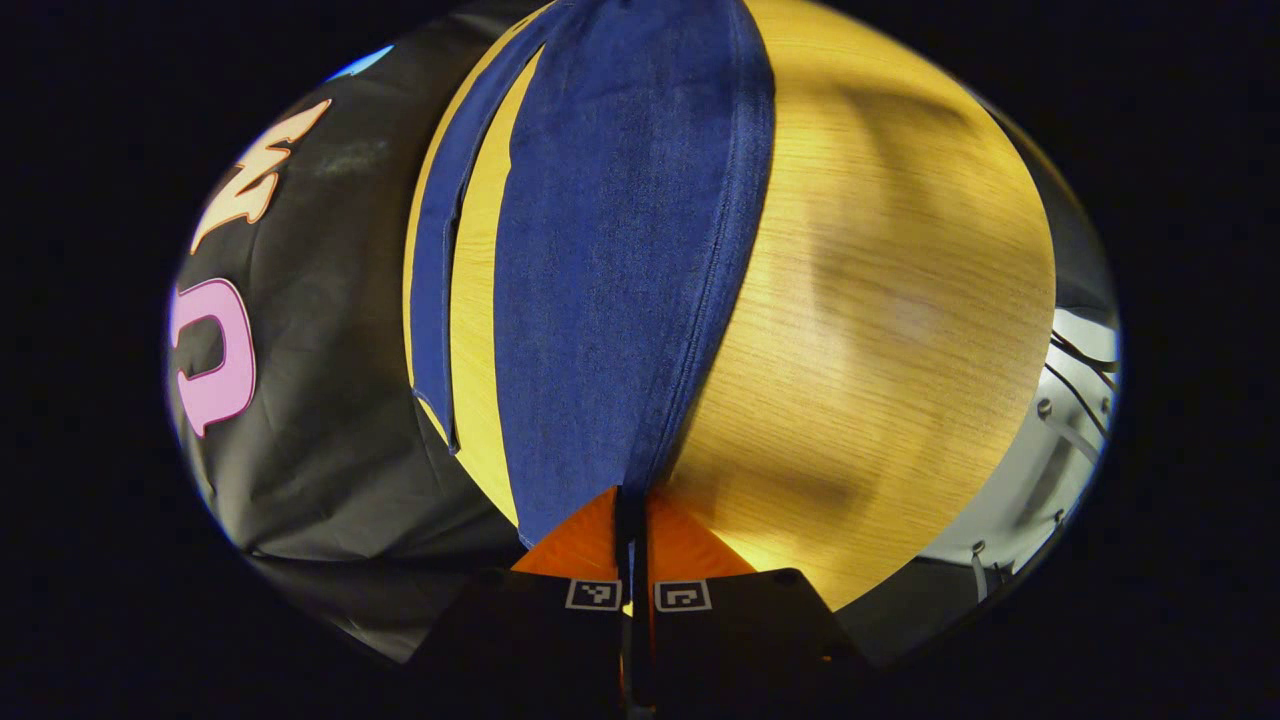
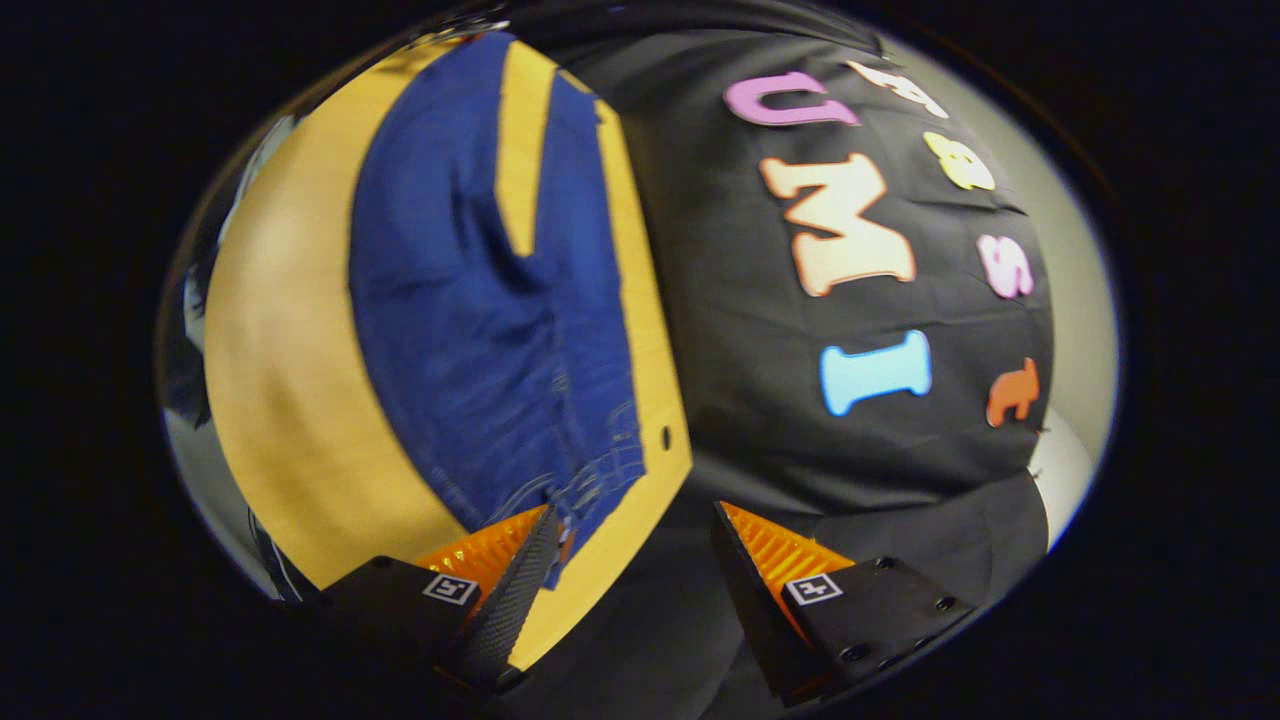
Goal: Grasp the waist and the cuffs of the jeans and fold them to make the two legs overlap; first hold the waist and fold one-third of the jeans toward the cuffs, then hold the cuffs and fold the remaining one-third in the same direction to finish folding.
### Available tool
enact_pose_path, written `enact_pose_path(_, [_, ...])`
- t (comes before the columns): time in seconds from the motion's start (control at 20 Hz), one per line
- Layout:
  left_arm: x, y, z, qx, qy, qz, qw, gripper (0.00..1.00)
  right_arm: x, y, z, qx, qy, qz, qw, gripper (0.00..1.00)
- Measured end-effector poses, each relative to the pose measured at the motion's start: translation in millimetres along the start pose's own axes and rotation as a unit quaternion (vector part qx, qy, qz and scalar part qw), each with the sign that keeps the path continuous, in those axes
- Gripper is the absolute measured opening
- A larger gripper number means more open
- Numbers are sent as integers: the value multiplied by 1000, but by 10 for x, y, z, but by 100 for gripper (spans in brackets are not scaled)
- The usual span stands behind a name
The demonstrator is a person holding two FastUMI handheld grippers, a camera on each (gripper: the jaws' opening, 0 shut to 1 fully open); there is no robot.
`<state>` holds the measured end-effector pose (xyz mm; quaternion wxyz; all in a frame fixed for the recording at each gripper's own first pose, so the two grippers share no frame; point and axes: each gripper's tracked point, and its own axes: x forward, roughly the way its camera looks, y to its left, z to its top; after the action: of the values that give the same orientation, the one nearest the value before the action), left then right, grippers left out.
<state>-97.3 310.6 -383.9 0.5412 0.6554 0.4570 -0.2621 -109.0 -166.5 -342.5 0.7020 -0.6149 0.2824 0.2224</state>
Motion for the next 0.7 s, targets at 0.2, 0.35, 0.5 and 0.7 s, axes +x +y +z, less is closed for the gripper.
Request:
enact_pose_path(0.2, [18,-14,-23,8,18,-3,1000,0,204,560,-202,-39,1,92,995,96])
enact_pose_path(0.35, [3,-16,-33,8,28,-8,1000,0,221,862,-60,-54,-32,133,989,100])
enact_pose_path(0.5, [19,-17,-40,11,33,-11,999,0,392,1074,99,-91,-70,149,982,89])
enact_pose_path(0.7, [9,-30,-44,6,38,-16,999,0,679,991,68,-74,-71,130,986,55])
